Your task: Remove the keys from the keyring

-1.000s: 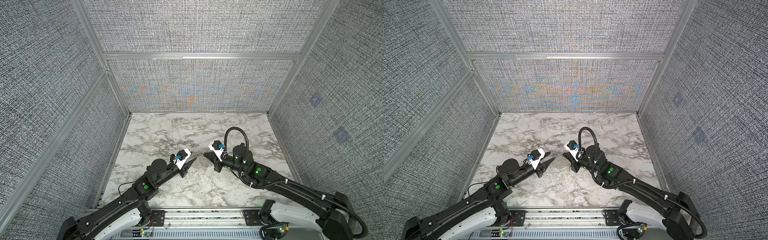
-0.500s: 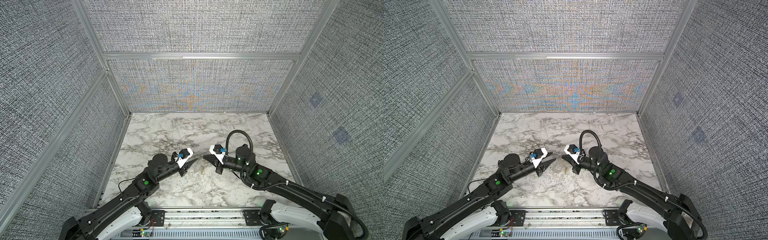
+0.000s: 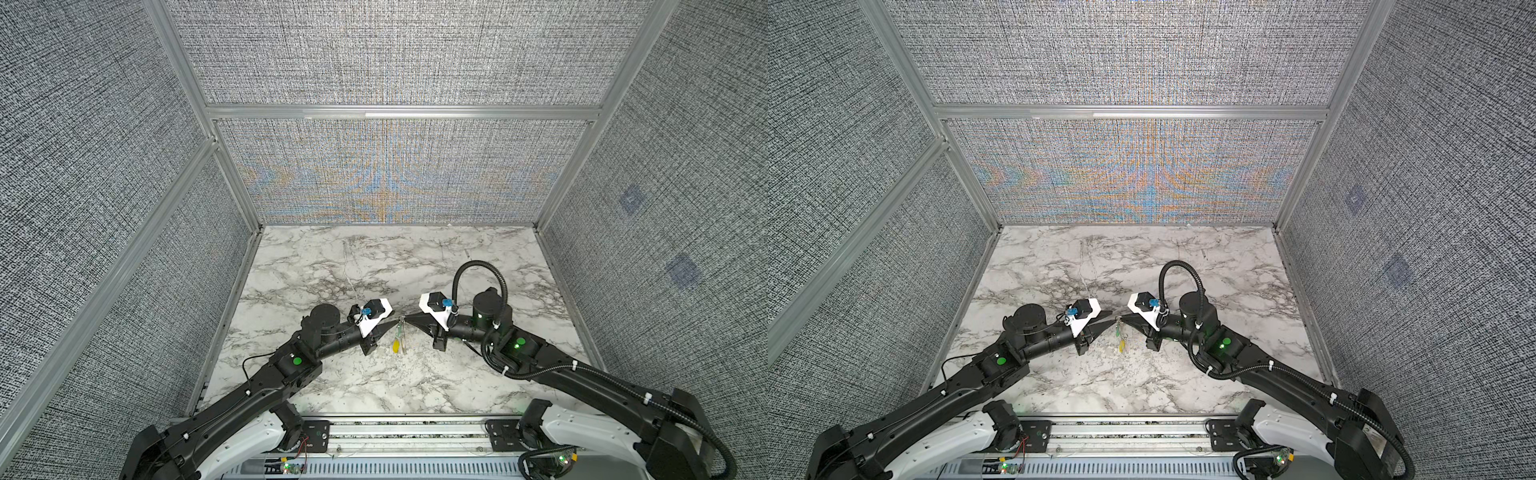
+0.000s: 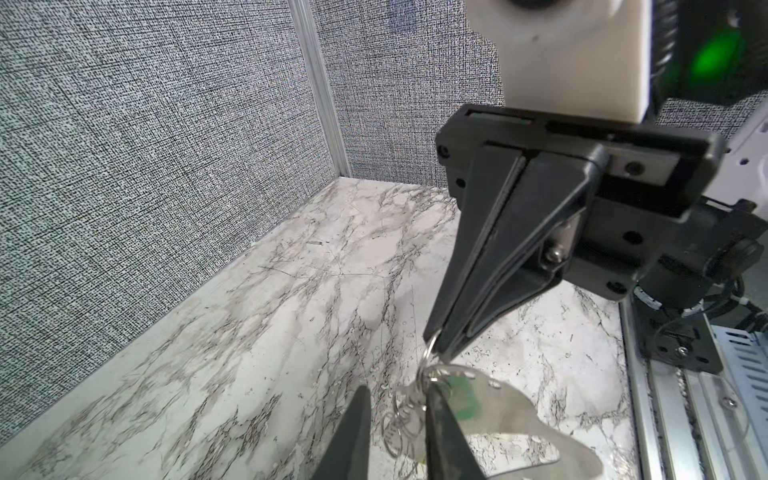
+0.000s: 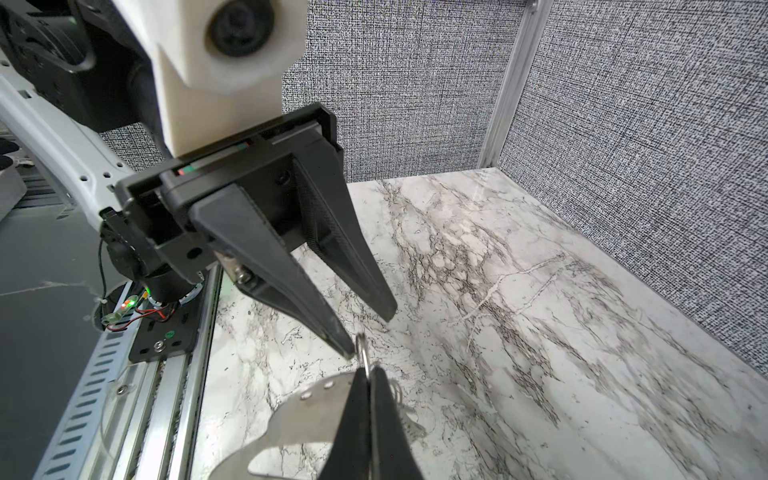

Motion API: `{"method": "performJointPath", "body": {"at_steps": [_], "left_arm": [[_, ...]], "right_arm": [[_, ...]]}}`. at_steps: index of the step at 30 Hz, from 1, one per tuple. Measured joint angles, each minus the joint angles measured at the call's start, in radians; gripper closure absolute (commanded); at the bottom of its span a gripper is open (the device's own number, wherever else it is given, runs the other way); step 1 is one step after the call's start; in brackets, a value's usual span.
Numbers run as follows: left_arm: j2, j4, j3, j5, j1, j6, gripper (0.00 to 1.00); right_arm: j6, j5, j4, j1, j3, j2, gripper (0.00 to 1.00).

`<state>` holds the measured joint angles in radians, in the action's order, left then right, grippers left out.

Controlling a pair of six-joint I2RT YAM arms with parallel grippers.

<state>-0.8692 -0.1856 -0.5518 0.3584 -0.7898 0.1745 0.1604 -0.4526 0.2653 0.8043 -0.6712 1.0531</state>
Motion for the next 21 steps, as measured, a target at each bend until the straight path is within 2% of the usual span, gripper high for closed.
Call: {"method": "performJointPath", "body": {"at_steps": [6, 13, 17, 21], "left_arm": [[-0.008, -0.003, 0.001, 0.025, 0.0, -0.004, 0.8], [-0.016, -0.011, 0.002, 0.064, 0.0, -0.01, 0.89], [-0.018, -0.015, 0.002, 0.088, 0.001, -0.013, 0.97], [-0.018, -0.015, 0.002, 0.091, 0.001, -0.014, 1.0]], "right_arm": [[0.0, -0.024, 0.011, -0.006, 0.003, 0.0, 1.0], [-0.001, -0.049, 0.032, -0.006, 0.004, 0.004, 1.0], [-0.002, -0.049, 0.037, -0.007, 0.005, 0.005, 1.0], [-0.001, -0.046, 0.039, -0.008, 0.011, 0.005, 1.0]]}}
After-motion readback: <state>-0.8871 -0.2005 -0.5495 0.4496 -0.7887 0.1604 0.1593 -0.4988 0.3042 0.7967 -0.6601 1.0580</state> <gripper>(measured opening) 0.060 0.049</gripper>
